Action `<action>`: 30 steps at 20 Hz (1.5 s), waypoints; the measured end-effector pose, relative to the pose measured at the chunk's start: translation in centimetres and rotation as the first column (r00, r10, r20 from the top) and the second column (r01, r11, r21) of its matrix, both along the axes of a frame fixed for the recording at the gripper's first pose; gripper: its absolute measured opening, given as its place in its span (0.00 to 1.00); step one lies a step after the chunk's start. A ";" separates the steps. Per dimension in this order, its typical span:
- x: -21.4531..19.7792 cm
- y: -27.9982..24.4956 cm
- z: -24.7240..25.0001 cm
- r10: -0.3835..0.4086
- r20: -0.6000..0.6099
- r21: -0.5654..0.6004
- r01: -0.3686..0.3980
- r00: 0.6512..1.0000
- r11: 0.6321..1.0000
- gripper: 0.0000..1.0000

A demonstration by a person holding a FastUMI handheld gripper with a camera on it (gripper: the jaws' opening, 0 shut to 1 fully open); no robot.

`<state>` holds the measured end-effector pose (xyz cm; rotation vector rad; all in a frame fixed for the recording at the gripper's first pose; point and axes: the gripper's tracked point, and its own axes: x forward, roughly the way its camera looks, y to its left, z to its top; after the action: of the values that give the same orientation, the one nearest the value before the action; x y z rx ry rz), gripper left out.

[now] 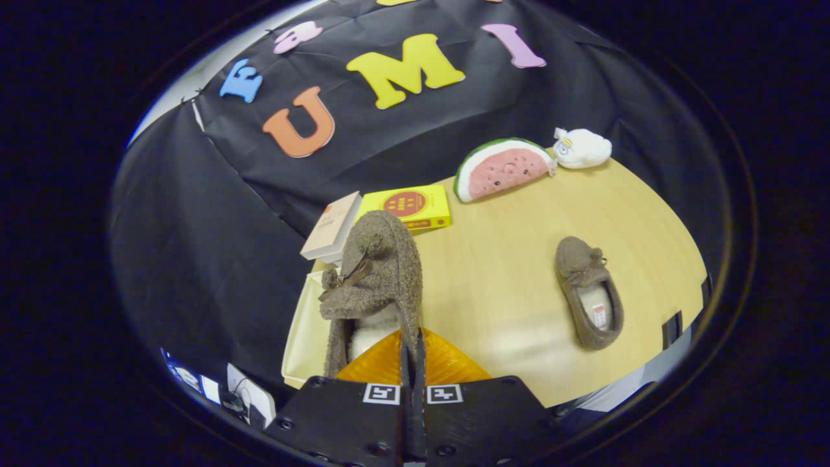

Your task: Open the storage box then place both shoes into the box .Put the left shoe in first, then the right shoe, with the right side of both shoes facing outward in a uniform manner.

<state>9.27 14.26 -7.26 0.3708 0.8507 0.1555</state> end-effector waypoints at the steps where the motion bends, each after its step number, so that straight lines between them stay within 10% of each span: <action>1: 0.1 1.7 0.5 0.017 0.010 0.006 -0.017 1.000 1.000 0.00; 23: 2.4 18.5 -17.5 0.027 -0.226 -0.159 -0.064 0.974 0.985 0.01; 30: 3.1 19.5 -17.4 0.090 -0.198 -0.137 -0.119 0.976 0.983 0.19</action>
<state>12.33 33.72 -24.63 0.2027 1.0664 0.1546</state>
